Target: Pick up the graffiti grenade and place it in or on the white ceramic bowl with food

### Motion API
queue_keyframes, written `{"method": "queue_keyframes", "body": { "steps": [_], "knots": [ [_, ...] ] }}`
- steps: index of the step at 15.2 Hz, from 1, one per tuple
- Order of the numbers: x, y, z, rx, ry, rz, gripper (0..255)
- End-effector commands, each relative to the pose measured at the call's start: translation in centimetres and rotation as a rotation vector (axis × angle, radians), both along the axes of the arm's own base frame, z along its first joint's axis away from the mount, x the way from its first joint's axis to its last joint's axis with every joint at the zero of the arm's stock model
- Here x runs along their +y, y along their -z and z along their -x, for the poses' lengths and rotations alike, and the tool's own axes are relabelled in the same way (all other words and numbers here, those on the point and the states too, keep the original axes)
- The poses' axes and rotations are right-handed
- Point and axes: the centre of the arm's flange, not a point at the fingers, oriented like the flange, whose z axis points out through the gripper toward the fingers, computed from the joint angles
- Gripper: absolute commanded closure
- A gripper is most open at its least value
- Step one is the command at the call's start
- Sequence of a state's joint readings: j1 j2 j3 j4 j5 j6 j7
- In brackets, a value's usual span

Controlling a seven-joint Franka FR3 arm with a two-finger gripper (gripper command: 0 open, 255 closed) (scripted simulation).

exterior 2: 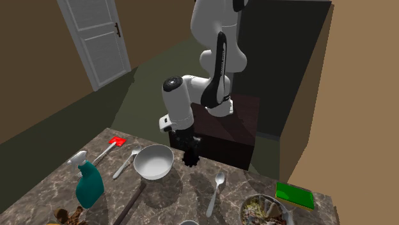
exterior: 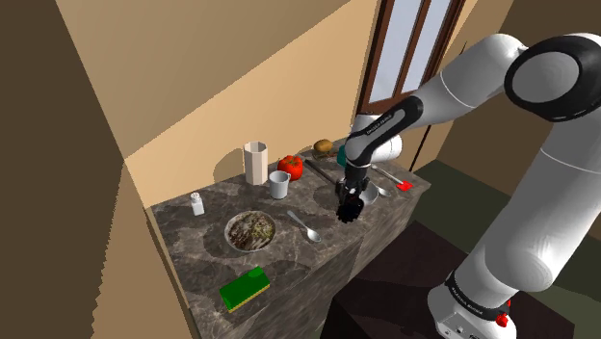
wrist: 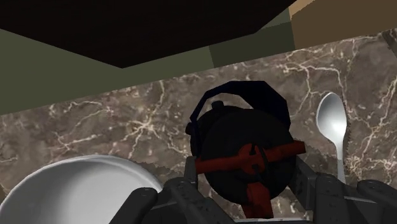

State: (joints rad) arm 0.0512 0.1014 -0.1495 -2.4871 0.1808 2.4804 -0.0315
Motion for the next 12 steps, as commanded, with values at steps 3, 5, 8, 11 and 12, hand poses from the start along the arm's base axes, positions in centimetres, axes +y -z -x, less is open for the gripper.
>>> {"method": "queue_keyframes", "body": {
  "steps": [3, 5, 8, 11, 12],
  "knots": [
    [0.1, -2.2, 0.0, 0.000, 0.000, 0.000, 255],
    [0.1, -3.2, 0.0, 0.000, 0.000, 0.000, 255],
    [0.1, -4.8, 0.0, 0.000, 0.000, 0.000, 255],
    [0.1, -6.4, 0.0, 0.000, 0.000, 0.000, 255],
    [0.1, -6.9, 0.0, 0.000, 0.000, 0.000, 255]
  ]
}}
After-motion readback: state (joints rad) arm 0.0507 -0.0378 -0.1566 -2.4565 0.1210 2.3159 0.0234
